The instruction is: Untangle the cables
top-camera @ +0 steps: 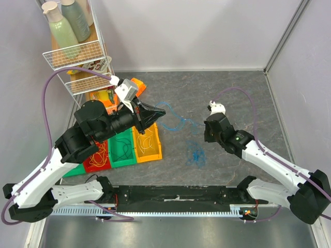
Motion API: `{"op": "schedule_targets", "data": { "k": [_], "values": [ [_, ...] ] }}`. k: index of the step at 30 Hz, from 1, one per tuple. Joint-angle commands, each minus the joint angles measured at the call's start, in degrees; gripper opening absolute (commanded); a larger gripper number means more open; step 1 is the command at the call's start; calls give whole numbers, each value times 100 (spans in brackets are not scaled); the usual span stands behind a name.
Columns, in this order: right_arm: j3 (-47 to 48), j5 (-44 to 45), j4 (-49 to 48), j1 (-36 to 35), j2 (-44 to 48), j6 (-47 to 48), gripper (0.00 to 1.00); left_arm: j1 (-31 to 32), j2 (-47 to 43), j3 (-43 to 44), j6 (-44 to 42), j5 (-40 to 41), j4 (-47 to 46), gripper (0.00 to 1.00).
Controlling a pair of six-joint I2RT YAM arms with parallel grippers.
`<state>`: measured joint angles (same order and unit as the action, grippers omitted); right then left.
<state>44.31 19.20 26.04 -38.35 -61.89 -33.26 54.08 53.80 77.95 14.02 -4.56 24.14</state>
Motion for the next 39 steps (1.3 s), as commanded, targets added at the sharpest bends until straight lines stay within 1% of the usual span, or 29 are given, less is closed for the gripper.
{"op": "schedule_targets", "data": {
  "k": [1, 4, 6, 7, 8, 9, 10, 11, 12, 13, 15, 16, 18, 24, 27, 29, 30, 33, 36, 37, 39],
  "values": [
    [-37, -1067, -582, 12, 18, 285, 0, -3, 51, 413, -75, 52, 11, 2],
    [-116, -928, -618, 12, 194, 276, 0, 6, 87, 536, -127, 51, 108, 2],
    [-20, -263, -242, 12, 247, 110, 0, -3, 43, 607, -206, 270, 231, 2],
    [33, 237, -22, 12, 291, -4, 0, -3, -9, 607, -207, 645, 301, 2],
    [42, 364, 67, 12, 370, -49, 0, 5, -88, 572, -216, 1023, 345, 2],
    [25, 261, 15, 20, 475, 38, 0, 6, -159, 520, -277, 1479, 363, 2],
    [-54, -62, -203, 12, 650, 186, 0, 6, -212, 467, -347, 1971, 398, 2],
    [-124, -335, -440, 12, 800, 310, 0, 6, -247, 406, -487, 2681, 459, 2],
    [-186, -486, -590, 12, 932, 346, 0, 6, -273, 361, -619, 3228, 556, 2],
    [-230, -427, -652, 12, 1037, 285, 0, 6, -256, 344, -707, 3903, 644, 2],
    [-283, -234, -653, 11, 1170, 232, 0, 6, -326, 221, -944, 4819, 662, 2],
    [-318, -180, -644, 12, 1231, 214, 0, 6, -431, 133, -1049, 5111, 592, 2],
    [-423, 30, -627, 20, 1345, 92, 0, 6, -633, -60, -1164, 5429, 373, 2],
    [-705, 918, -302, 12, 1715, -523, 0, 6, -1362, -429, -1095, 6211, -93, 2],
    [-810, 954, -275, 12, 1882, -743, 0, 6, -1731, -693, -1103, 6283, -374, 2],
    [-845, 945, -293, 12, 1900, -814, 0, -3, -1794, -755, -1051, 6283, -323, 2],
    [-854, 841, -336, 12, 1865, -762, 0, 5, -1785, -755, -998, 6257, -253, 2],
    [-959, 296, -739, 12, 1864, -533, 0, 6, -1672, -729, -814, 5818, -59, 2],
    [-969, 102, -943, 12, 1970, -332, 0, 5, -1487, -720, -594, 5642, 117, 2],
    [-969, -116, -1091, 12, 1961, -157, 0, 6, -1426, -737, -620, 5615, 117, 2],
    [-951, -1219, -1547, 12, 1830, 361, 0, 5, -1215, -738, -821, 5362, 126, 2]
  ]
}}
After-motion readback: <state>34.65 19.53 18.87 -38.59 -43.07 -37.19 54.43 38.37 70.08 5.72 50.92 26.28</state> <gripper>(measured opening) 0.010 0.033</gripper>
